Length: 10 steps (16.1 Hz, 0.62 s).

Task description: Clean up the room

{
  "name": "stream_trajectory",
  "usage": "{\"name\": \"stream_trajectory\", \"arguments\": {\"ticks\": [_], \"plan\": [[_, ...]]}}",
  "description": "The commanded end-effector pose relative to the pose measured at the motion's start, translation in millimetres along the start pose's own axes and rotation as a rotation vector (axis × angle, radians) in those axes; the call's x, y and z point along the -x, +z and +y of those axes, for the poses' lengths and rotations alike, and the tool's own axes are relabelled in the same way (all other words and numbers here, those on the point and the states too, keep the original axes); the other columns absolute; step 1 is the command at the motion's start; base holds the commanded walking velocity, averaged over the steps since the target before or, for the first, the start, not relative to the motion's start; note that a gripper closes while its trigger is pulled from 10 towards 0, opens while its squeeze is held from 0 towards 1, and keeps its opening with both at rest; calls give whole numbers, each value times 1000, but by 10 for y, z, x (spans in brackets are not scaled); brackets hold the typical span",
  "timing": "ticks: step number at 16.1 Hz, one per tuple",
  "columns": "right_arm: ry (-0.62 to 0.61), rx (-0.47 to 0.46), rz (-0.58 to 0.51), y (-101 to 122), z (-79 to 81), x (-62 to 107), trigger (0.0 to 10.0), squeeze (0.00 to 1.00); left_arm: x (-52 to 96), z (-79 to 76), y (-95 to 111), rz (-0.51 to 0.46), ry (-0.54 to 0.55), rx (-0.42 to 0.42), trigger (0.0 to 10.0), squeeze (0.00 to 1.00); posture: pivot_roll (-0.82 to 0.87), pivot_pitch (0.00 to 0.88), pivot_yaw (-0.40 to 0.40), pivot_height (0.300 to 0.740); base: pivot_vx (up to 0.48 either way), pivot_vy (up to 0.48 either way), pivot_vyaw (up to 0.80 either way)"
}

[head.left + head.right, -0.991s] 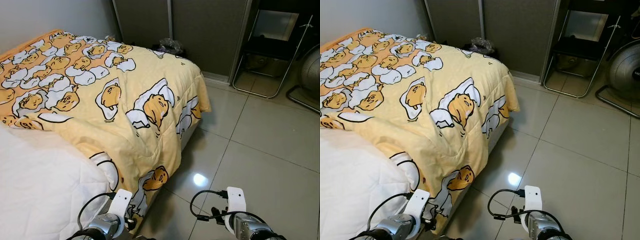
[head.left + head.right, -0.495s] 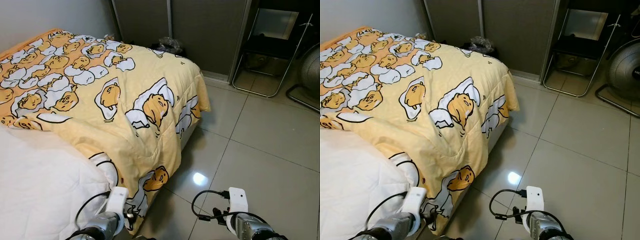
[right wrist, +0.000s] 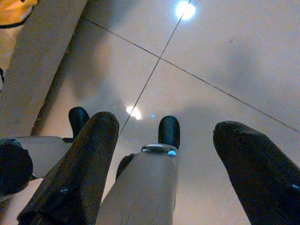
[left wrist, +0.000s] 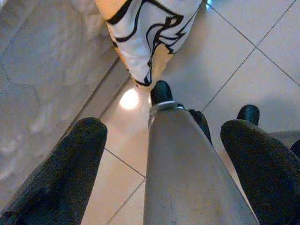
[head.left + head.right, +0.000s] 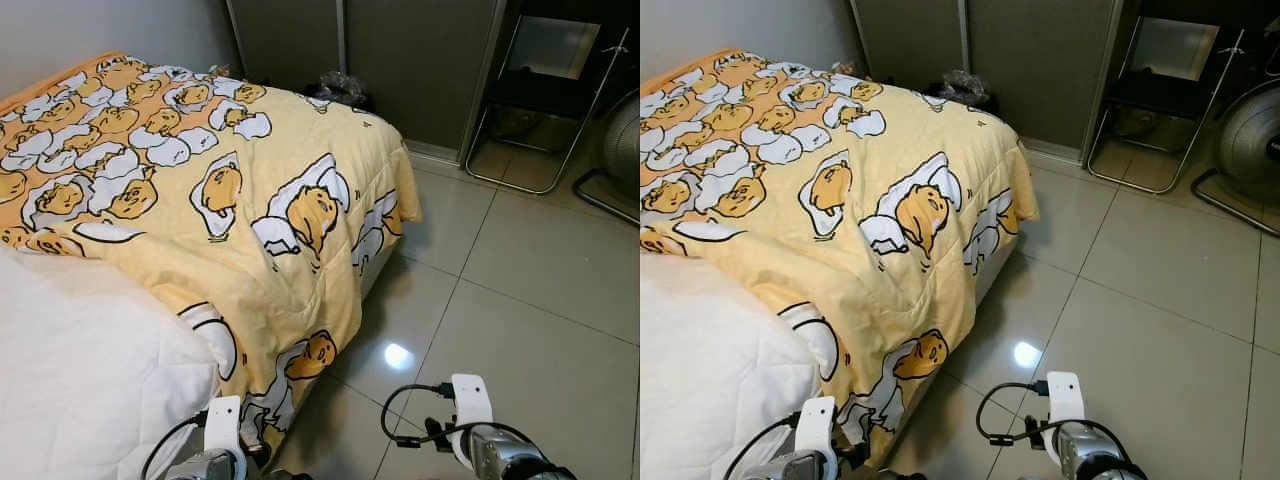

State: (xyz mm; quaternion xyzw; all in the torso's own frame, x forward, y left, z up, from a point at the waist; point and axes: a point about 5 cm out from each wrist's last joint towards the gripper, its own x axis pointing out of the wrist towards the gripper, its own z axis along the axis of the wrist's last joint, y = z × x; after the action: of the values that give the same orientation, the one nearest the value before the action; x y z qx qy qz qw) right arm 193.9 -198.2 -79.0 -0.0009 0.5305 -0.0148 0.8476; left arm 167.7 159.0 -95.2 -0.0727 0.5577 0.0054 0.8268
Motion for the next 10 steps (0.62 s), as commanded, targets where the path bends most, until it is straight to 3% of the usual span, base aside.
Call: {"name": "stream_trajectory", "arguments": {"ticks": [1,10], "plan": [[13,23,4,22,44,-4,10000,0,8,67,-8,-5,14,-18,10000,0,-191,0,151,740,0,0,0],[23,43,13,-11,46,-4,10000,0,8,73,-64,7,18,-78,10000,0,-187,0,149,740,0,0,0]]}}
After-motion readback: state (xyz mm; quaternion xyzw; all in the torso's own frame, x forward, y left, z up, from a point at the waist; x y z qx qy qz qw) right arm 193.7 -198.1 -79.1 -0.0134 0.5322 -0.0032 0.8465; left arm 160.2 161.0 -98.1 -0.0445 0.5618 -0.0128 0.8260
